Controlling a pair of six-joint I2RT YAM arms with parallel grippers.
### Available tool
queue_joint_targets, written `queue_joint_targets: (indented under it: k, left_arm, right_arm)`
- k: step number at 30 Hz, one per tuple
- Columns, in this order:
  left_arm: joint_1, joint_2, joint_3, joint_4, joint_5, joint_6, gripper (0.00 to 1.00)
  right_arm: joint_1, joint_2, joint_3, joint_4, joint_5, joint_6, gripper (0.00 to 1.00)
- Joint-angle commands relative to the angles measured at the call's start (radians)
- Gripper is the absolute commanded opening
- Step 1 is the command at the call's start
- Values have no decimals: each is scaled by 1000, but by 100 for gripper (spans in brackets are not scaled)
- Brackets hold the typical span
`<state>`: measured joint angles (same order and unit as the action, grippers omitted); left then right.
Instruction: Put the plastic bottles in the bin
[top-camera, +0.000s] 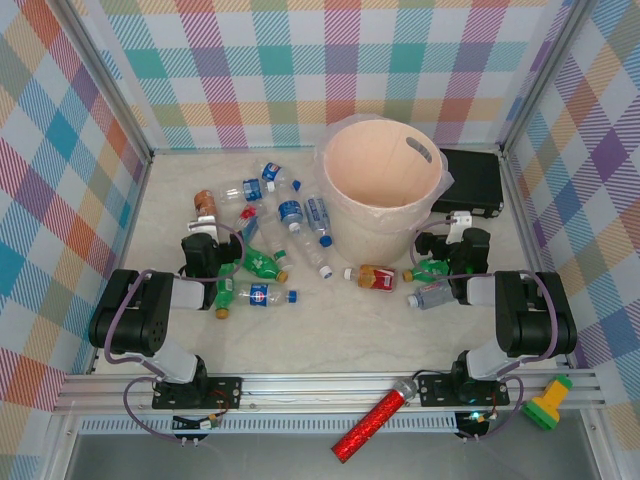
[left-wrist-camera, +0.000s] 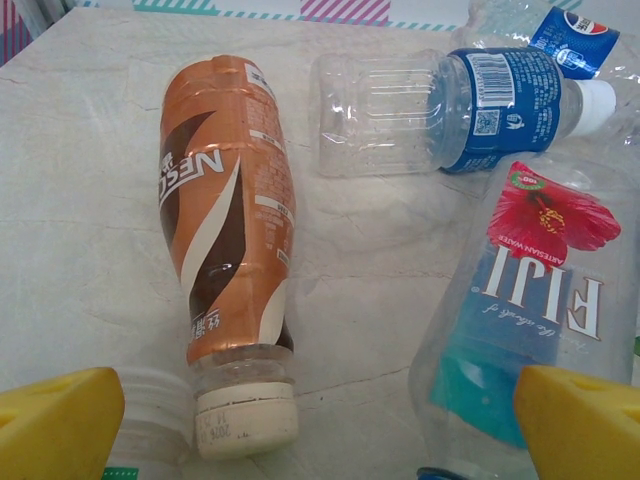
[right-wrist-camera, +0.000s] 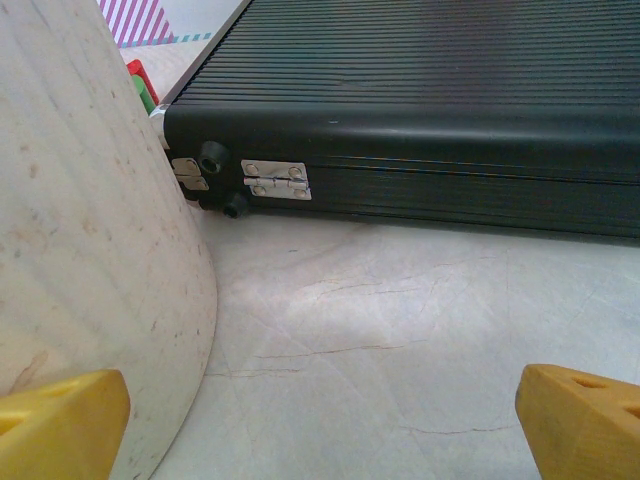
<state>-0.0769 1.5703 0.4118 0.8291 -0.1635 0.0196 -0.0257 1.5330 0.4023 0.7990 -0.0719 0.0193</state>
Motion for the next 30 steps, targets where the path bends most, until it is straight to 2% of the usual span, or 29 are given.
queue_joint_targets:
  k: [1,4,8,10,13,16,18,19,20,26,30]
  left_arm:
    - [2,-73,93,-203,12,0,100]
    - [1,-154,171,-376,-39,-19,100]
    - [2,-307,266,-533,-96,-107,100]
    - [2,-342,355,-668,-102,-163,100]
    - [1,-354,512,-906,-135,-271,100]
    - [3,-347,626,-1168,-262,-459,100]
    - [5,-361,626,-1187,-222,-468,100]
    - [5,-371,617,-1188,-194,-482,99]
    - [5,-385,602,-1184,-158,-508,100]
    - [-7,-446,490,-1041,154,-578,100]
    - [-86,-453,461,-1034,208,-578,100]
  right_arm:
    - [6,-15,14,6,14,7,99]
    - [7,-86,7,-43,70,29,99]
    - [6,-217,1,-139,167,70,99]
    - [7,-287,17,-237,224,115,99]
    - [6,-403,73,-434,259,185,99]
    - [5,-521,119,-595,302,315,99]
    - [3,-607,171,-818,417,547,99]
    - [2,-635,192,-906,444,642,99]
    - [0,-664,209,-963,429,667,99]
    - [0,-730,299,-1147,264,619,99]
    - [-1,-721,350,-1270,192,626,99]
